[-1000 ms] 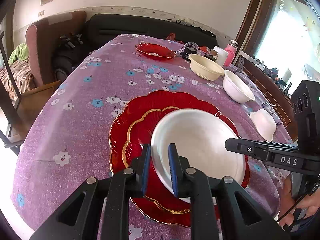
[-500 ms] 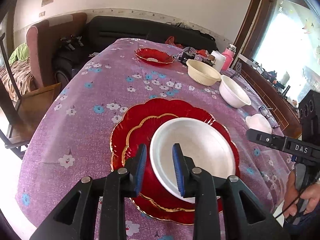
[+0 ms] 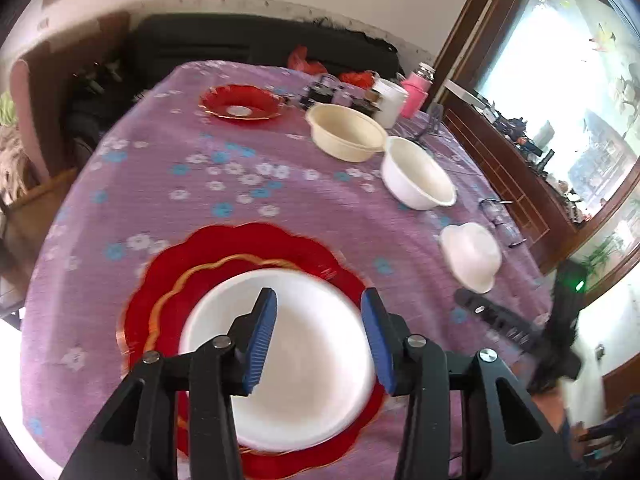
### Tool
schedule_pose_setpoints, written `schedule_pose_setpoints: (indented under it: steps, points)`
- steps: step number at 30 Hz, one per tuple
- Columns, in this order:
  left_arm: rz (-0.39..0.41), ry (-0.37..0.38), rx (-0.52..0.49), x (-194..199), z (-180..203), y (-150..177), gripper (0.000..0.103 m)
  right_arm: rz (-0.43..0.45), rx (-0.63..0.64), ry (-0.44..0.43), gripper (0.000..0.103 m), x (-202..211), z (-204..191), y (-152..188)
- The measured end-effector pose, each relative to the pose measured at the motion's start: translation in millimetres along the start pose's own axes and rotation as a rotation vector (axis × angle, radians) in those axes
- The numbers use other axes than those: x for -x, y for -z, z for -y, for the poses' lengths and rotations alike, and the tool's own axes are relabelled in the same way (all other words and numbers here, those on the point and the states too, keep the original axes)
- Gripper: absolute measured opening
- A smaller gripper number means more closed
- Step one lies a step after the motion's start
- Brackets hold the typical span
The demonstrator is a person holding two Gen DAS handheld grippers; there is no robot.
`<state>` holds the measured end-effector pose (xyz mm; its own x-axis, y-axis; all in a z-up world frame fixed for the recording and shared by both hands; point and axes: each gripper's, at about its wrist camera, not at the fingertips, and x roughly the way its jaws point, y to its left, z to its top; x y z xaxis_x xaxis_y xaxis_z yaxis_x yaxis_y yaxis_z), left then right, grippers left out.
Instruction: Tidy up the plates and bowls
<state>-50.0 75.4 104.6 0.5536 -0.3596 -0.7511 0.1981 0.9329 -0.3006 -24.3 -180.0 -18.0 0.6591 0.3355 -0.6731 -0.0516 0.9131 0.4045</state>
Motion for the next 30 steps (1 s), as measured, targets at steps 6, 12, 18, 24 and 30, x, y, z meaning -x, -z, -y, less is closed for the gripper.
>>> schedule_pose_setpoints:
  steps: [6, 12, 18, 24, 30]
  points:
    - [-0.085, 0.007, 0.022, -32, 28, -43, 0.05, 0.021, 0.008, 0.025, 0.043, -7, 19, 0]
    - [-0.15, -0.009, 0.111, -84, 32, -107, 0.051, 0.027, -0.012, -0.03, 0.043, -5, 23, 3]
    - [-0.173, -0.046, 0.282, -151, 0, -158, 0.05, 0.02, -0.002, -0.042, 0.043, -6, 22, 6]
    - [-0.178, -0.051, 0.382, -203, -26, -196, 0.048, -0.022, 0.059, -0.094, 0.043, 10, 7, -32]
    - [-0.241, -0.021, 0.334, -242, -23, -212, 0.021, 0.066, 0.093, -0.042, 0.048, 28, -11, -116]
